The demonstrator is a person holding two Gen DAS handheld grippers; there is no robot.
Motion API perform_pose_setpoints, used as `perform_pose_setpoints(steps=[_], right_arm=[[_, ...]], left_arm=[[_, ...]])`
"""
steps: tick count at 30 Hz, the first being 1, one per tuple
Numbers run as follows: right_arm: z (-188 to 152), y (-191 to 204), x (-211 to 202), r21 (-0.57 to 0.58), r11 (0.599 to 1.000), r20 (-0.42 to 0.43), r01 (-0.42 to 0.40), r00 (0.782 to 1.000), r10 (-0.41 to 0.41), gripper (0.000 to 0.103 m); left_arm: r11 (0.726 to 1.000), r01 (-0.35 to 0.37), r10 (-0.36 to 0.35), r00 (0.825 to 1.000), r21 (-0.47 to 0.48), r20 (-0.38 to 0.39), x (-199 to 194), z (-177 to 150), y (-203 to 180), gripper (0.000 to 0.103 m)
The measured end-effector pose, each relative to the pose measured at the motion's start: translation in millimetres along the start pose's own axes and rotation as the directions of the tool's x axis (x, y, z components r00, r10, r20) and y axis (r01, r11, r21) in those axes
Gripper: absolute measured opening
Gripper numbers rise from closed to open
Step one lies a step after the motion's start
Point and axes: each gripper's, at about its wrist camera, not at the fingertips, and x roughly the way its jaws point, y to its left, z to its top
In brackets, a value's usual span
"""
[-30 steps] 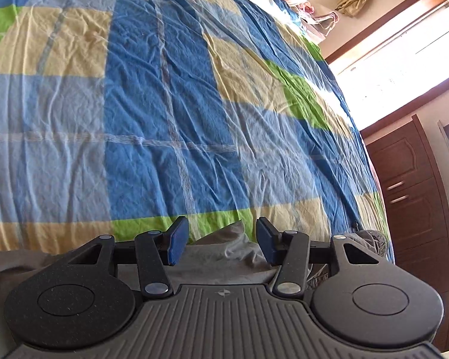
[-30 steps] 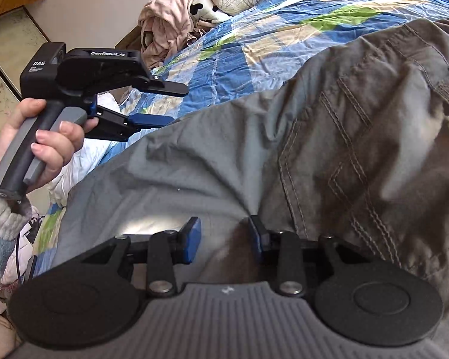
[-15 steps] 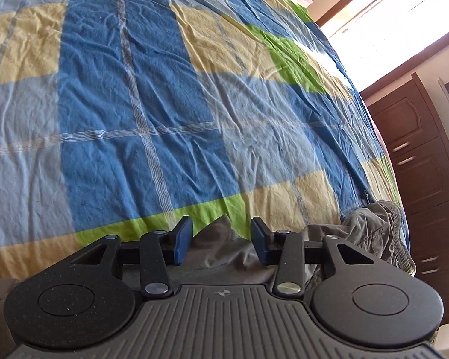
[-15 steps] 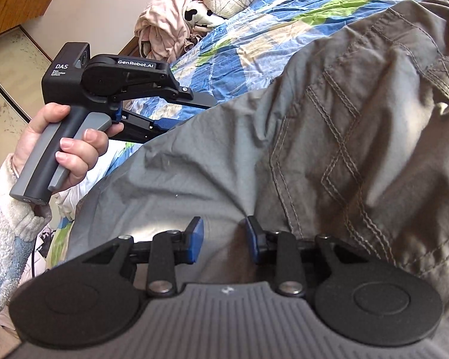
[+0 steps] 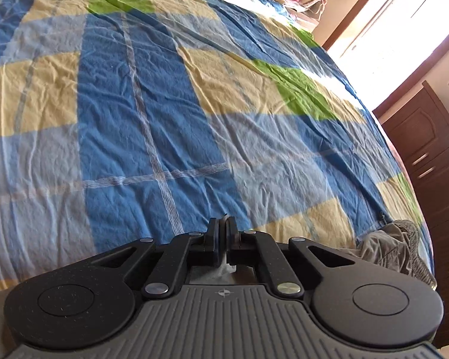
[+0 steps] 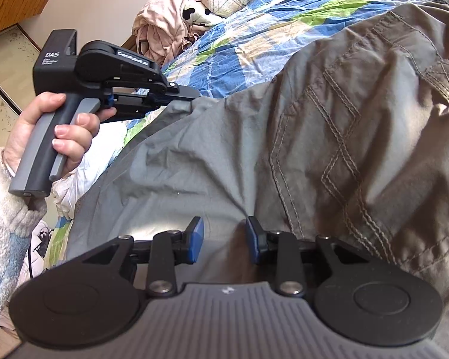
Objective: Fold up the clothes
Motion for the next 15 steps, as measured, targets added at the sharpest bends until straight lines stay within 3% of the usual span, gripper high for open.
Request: perform_pose_setpoints(steps=[7,11,15], right_arm=[[-2,-2,0,-0.007,1.0,-0.001,-0.002,1.0,0.002,0.031],[-2,-6,0,0.002,1.0,0.003,-0.015,1.0,0.015,0.031],[-3,-6,0,0.002,1.0,0.008,-0.014,1.0,0.014,0.031]], left_arm=[[0.996,0.024,-0.027,0.999,-0.084,-0.031,38,2,22,0.005],[0.99,0.075,-0.07,0.997,-0.12,0.046,10,11,34,0.019],[0.987,0.111,-0.097,0.988,-0.114,0.117,-38,15,46,0.026]])
